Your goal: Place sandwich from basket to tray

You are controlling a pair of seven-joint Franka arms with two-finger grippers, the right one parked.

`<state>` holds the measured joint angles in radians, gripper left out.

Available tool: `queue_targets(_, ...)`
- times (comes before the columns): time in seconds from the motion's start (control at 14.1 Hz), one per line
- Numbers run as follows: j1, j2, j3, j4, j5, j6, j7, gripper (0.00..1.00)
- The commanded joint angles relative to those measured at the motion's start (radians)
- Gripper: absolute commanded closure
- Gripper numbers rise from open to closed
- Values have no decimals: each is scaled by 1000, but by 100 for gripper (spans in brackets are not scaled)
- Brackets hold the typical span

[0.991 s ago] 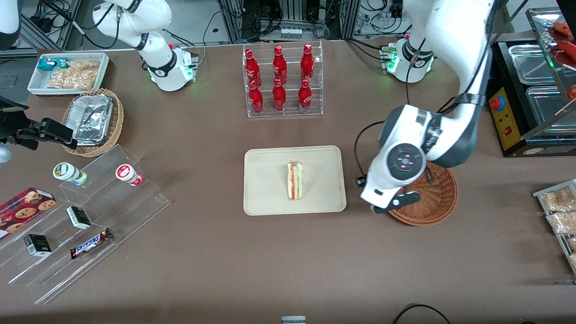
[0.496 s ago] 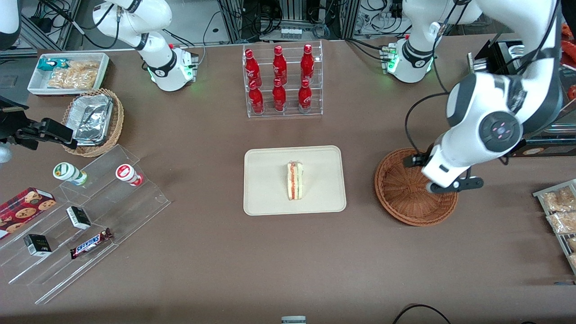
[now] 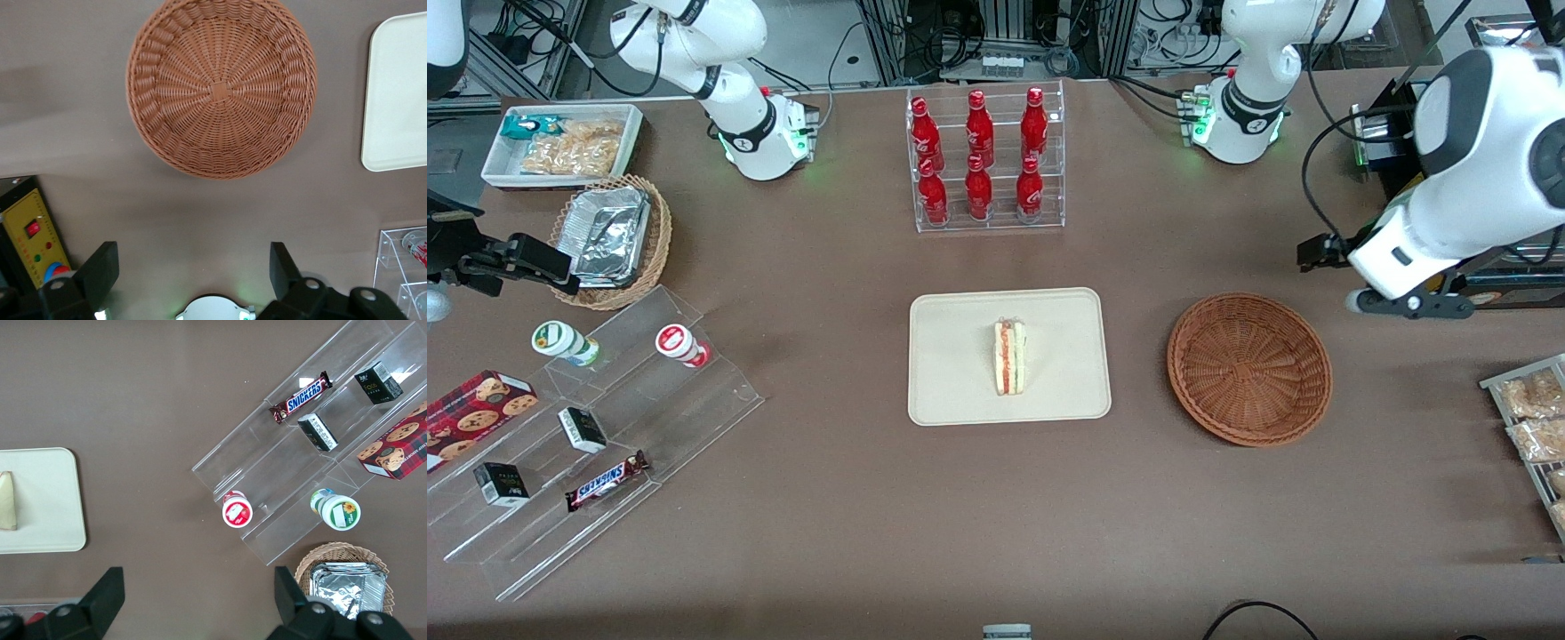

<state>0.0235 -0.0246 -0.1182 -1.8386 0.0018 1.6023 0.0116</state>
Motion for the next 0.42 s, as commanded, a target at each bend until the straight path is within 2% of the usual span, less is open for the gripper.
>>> queue_targets(0.0, 68, -21, -51, 65, 6, -25, 18, 0)
queue_targets(0.35, 88, -17, -28, 162, 6, -22, 16, 0)
